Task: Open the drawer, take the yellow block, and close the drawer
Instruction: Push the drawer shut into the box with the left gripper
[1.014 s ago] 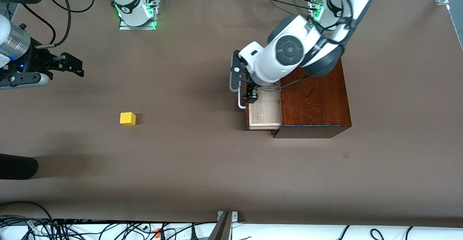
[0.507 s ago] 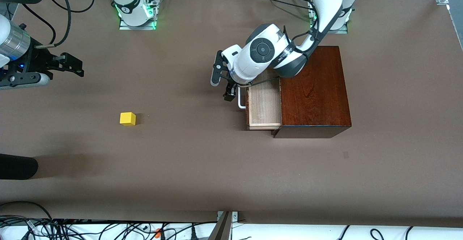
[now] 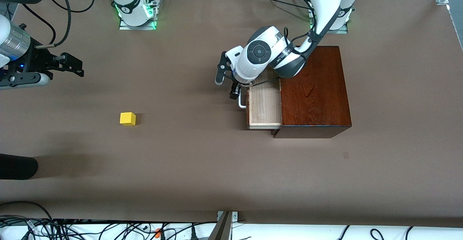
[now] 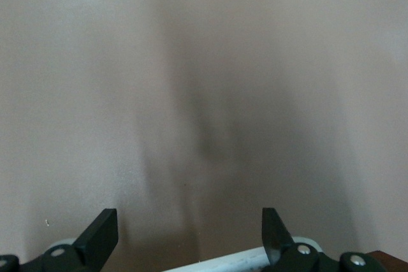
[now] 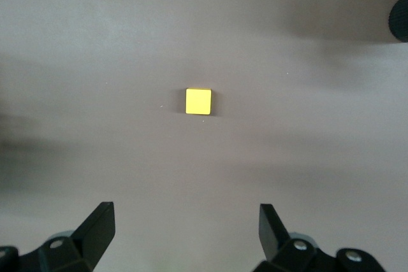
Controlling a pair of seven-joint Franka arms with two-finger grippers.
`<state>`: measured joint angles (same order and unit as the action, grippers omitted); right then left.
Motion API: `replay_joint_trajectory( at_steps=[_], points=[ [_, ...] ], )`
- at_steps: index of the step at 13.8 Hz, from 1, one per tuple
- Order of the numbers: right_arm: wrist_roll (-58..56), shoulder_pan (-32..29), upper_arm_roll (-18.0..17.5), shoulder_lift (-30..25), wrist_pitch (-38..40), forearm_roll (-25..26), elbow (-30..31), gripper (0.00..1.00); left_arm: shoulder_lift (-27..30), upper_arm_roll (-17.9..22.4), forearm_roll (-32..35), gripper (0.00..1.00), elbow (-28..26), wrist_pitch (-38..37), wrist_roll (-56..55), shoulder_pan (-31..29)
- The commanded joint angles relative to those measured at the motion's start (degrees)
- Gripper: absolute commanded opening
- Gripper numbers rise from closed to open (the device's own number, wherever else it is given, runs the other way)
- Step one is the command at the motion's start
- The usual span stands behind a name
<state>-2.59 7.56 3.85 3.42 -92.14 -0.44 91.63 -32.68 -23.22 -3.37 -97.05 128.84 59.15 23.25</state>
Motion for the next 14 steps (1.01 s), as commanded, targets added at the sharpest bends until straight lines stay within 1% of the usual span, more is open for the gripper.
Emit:
replay_joint_trajectory(
  at_steps=[1,3,6,8,14],
  points=[
    [-0.83,-0.70,-0.33,0.36,1.09,-0.18,-1.19,1.00,2.54,0.89,4.42,1.00,-1.48,-6.73,2.03,-2.33],
    [-0.83,-0.61,-0.33,0.36,1.09,-0.18,-1.19,1.00,2.97,0.81,6.52,1.00,-1.39,-9.73,2.03,-4.25],
    [-0.83,-0.70,-0.33,0.36,1.09,-0.18,-1.27,1.00,3.50,0.89,7.59,1.00,-1.30,-13.51,2.03,-5.93],
    [-0.83,-0.70,-0.33,0.36,1.09,-0.18,-1.27,1.00,3.50,0.89,9.61,1.00,-1.30,-13.79,2.03,-6.90],
    [-0.83,-0.70,-0.33,0.45,1.09,-0.18,-1.19,1.00,3.77,1.33,9.70,1.00,-1.13,-14.23,1.76,-7.43]
  ],
)
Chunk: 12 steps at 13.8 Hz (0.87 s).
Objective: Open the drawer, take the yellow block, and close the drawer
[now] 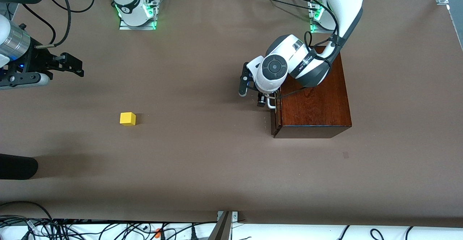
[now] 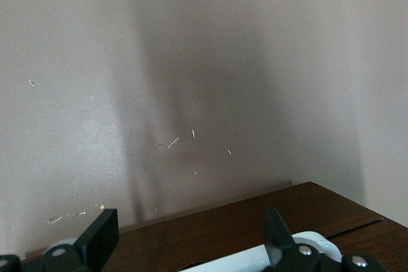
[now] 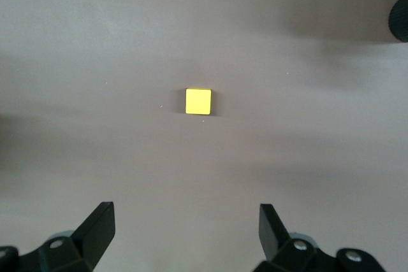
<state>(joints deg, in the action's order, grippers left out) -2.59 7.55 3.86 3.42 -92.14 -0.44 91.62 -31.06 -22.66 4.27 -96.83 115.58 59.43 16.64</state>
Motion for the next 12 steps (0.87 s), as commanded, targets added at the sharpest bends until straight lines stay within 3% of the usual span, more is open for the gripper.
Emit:
replay_joint_trajectory(
  at_steps=[1,4,7,9,12],
  points=[
    [-0.83,-0.69,-0.34,0.36,1.08,-0.18,-1.18,1.00,2.58,0.86,2.06,1.00,-1.35,-1.67,1.39,-0.82],
    [-0.83,-0.69,-0.34,0.36,1.08,-0.18,-1.18,1.00,2.41,0.43,1.28,1.00,-1.09,-1.24,-1.93,-0.47],
    [-0.83,-0.69,-0.34,0.36,1.17,-0.18,-1.18,1.00,6.61,-4.05,-3.47,1.00,3.04,-2.20,-15.52,-0.73],
    [-0.83,-0.69,-0.34,0.36,1.17,-0.18,-1.18,1.00,11.88,-3.53,-3.91,1.00,4.45,-8.06,-25.10,-3.09],
    [-0.83,-0.69,-0.34,0.45,1.09,-0.18,-1.18,1.00,12.69,-3.18,-3.04,1.00,10.93,-18.43,-37.86,-10.12]
  ],
)
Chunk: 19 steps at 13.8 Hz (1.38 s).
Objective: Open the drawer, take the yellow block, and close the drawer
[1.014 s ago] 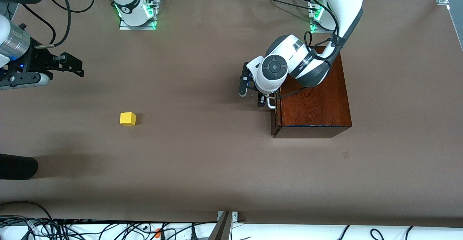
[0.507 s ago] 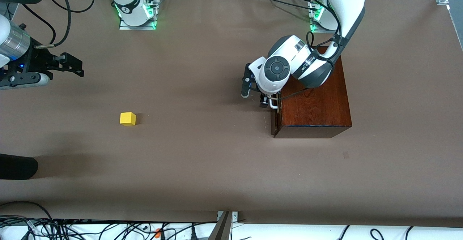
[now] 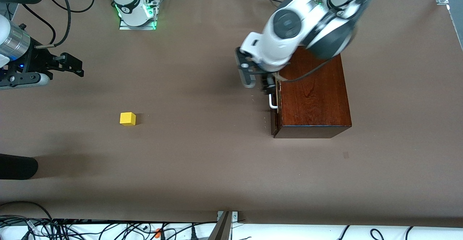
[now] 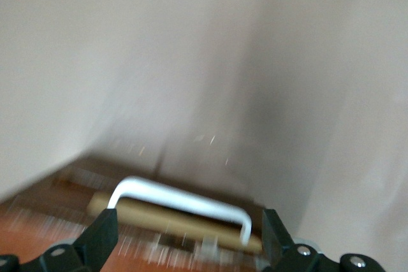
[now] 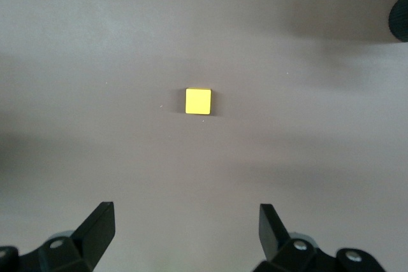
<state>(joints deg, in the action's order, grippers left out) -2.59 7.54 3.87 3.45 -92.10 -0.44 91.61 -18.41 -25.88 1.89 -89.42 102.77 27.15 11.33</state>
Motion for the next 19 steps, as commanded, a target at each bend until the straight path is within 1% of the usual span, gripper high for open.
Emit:
replay_joint_trajectory(
  at_steps=[1,3,4,6,7,9,10,11,12,13,14,16,17,19],
  points=[
    [-0.83,-0.68,-0.35,0.33,1.05,-0.18,-1.17,1.00,0.04,0.57,-0.48,1.00,5.38,-8.70,-8.14,-7.44],
    [-0.83,-0.68,-0.35,0.42,1.05,-0.18,-1.17,1.00,0.83,0.84,-0.48,1.00,7.15,-12.49,-14.11,-13.67],
    [-0.83,-0.68,-0.35,0.33,1.05,-0.18,-1.25,1.00,1.79,0.84,0.74,1.00,7.42,-13.12,-16.32,-16.40],
    [-0.83,-0.68,-0.35,0.33,1.05,-0.18,-1.17,1.00,2.50,0.84,2.51,1.00,8.03,-15.49,-15.73,-21.07],
    [-0.83,-0.68,-0.35,0.42,1.05,-0.18,-1.17,1.00,5.20,2.84,1.90,1.00,7.51,-15.59,-15.46,-21.79],
    [-0.83,-0.68,-0.35,0.42,1.05,-0.18,-1.17,1.00,8.03,11.51,1.37,1.00,7.16,-15.24,-16.34,-18.73],
    [-0.83,-0.68,-0.35,0.42,1.05,-0.18,-1.17,1.00,9.96,16.34,1.37,1.00,6.20,-14.89,-16.51,-15.93],
    [-0.83,-0.68,-0.35,0.42,1.05,-0.18,-1.17,1.00,12.41,22.13,1.37,1.00,3.32,-12.97,-16.95,-12.08],
    [-0.83,-0.68,-0.35,0.42,1.05,-0.18,-1.25,1.00,15.48,27.06,1.19,1.00,0.50,-11.56,-18.87,-9.08],
    [-0.83,-0.68,-0.35,0.42,1.05,-0.18,-1.17,1.00,17.60,29.38,-0.11,1.00,-1.70,-9.98,-21.93,-8.09],
    [-0.83,-0.68,-0.35,0.42,0.96,-0.18,-1.17,1.00,19.54,29.40,-0.91,1.00,-3.11,-8.57,-25.18,-8.08],
    [-0.83,-0.68,-0.35,0.42,0.96,-0.18,-1.26,1.00,22.53,29.40,-0.57,1.00,-8.55,-7.86,-31.00,-7.82],
    [-0.83,-0.68,-0.35,0.42,0.96,-0.18,-1.26,1.00,23.94,29.40,-0.39,1.00,-10.23,-6.46,-30.58,-7.56],
    [-0.83,-0.77,-0.35,0.42,0.96,-0.18,-1.26,1.00,23.95,29.40,0.48,1.00,-10.42,-6.44,-27.43,-7.47]
  ],
)
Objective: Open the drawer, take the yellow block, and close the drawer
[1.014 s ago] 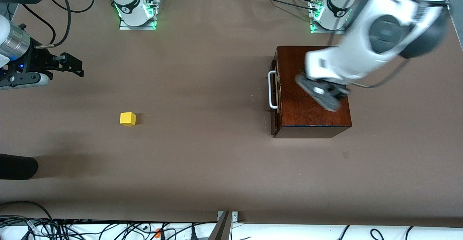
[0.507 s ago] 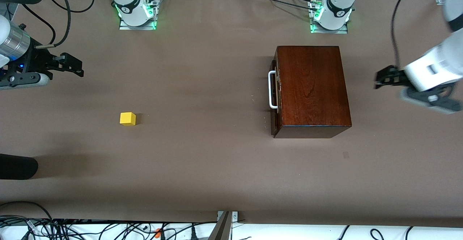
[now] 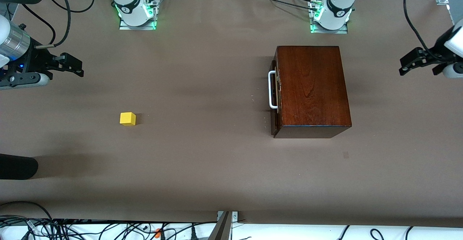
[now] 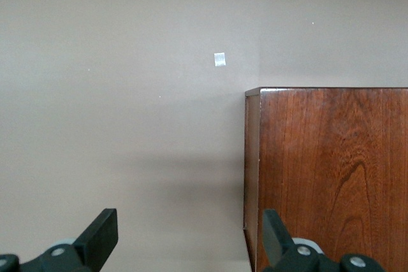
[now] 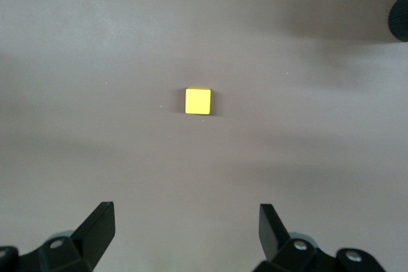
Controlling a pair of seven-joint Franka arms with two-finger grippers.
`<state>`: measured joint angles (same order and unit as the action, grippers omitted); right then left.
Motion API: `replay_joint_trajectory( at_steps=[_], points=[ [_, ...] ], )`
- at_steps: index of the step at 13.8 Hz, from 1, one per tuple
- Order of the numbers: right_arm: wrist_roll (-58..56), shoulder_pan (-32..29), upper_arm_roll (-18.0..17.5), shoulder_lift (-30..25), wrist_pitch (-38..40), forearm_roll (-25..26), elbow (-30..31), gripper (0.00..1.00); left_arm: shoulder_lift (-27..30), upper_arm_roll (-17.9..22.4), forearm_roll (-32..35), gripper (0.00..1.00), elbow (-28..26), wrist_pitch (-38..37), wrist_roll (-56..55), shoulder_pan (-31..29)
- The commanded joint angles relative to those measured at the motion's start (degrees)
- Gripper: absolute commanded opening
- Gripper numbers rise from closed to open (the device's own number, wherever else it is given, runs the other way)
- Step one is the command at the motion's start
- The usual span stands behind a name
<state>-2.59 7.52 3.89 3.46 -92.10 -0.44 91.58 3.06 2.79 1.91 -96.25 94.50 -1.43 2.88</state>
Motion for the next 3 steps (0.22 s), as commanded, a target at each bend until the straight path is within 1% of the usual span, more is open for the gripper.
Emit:
replay_joint_trajectory(
  at_steps=[1,3],
  points=[
    [-0.83,-0.75,-0.37,0.40,0.96,-0.18,-1.23,1.00,2.22,0.55,0.81,1.00,-3.42,1.83,2.47,0.98],
    [-0.83,-0.66,-0.37,0.40,0.87,-0.18,-1.23,1.00,1.69,0.20,0.81,1.00,-2.98,1.30,2.75,0.72]
  ],
)
